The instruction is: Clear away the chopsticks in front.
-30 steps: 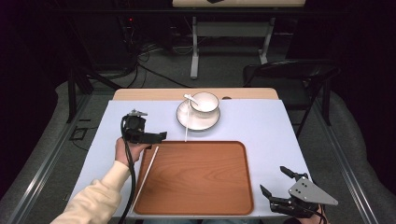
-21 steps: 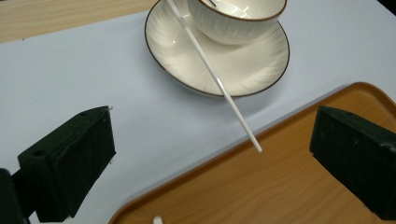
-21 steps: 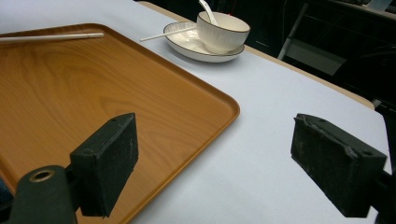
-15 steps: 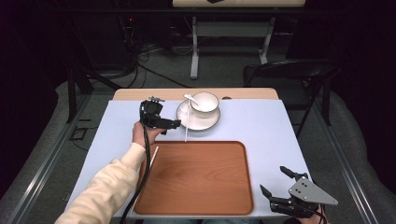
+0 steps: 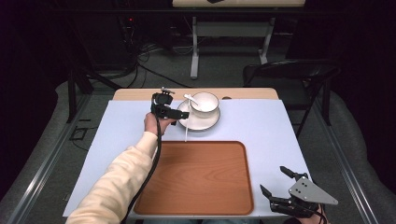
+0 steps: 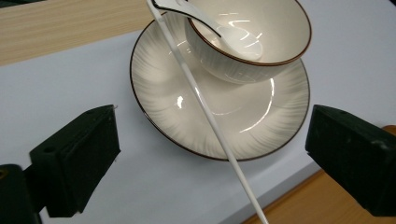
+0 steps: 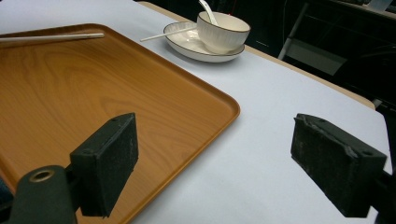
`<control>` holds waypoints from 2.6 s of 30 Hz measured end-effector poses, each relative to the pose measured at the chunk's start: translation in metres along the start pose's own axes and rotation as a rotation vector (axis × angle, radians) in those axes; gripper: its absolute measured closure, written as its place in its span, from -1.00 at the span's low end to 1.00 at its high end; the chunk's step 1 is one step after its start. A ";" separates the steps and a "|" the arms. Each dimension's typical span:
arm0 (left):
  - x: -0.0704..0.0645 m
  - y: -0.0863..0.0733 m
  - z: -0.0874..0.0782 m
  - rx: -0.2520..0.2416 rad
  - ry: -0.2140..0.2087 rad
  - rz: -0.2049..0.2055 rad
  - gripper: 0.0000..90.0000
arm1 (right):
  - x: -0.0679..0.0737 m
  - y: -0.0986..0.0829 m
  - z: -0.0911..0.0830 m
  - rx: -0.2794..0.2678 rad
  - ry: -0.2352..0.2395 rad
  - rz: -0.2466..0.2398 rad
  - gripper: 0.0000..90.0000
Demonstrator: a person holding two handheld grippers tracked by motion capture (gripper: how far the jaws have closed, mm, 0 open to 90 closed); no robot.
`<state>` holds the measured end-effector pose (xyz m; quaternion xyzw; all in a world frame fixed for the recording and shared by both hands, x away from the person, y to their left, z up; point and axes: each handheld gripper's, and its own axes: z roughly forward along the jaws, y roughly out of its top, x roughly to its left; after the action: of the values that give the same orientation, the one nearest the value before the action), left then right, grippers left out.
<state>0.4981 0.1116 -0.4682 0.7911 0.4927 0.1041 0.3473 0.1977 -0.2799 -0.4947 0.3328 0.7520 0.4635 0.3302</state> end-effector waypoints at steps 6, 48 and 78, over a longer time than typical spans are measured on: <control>0.007 0.009 0.022 0.025 0.015 -0.023 -0.71 | 0.000 0.000 0.000 0.000 0.000 0.003 -0.68; 0.012 0.016 0.093 0.175 0.099 -0.160 0.68 | -0.001 -0.001 -0.001 -0.007 0.003 0.005 -0.68; 0.032 0.021 0.050 0.079 0.096 -0.217 0.88 | -0.001 -0.001 -0.001 -0.007 0.001 0.005 -0.68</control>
<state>0.5540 0.1103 -0.4974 0.7403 0.5952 0.0841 0.3011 0.1974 -0.2809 -0.4949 0.3332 0.7497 0.4671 0.3298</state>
